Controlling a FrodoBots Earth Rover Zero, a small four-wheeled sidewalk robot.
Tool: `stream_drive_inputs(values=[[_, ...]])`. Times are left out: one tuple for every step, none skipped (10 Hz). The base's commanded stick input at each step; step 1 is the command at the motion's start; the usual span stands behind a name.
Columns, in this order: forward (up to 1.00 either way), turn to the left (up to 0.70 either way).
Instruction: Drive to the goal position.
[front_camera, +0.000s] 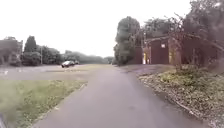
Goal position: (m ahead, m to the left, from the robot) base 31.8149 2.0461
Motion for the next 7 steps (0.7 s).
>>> stream_drive_inputs(values=[[1.0, 0.0], [1.0, 0.0], [1.0, 0.0], [1.0, 0.0], [1.0, 0.0], [1.0, 0.0], [1.0, 0.0]])
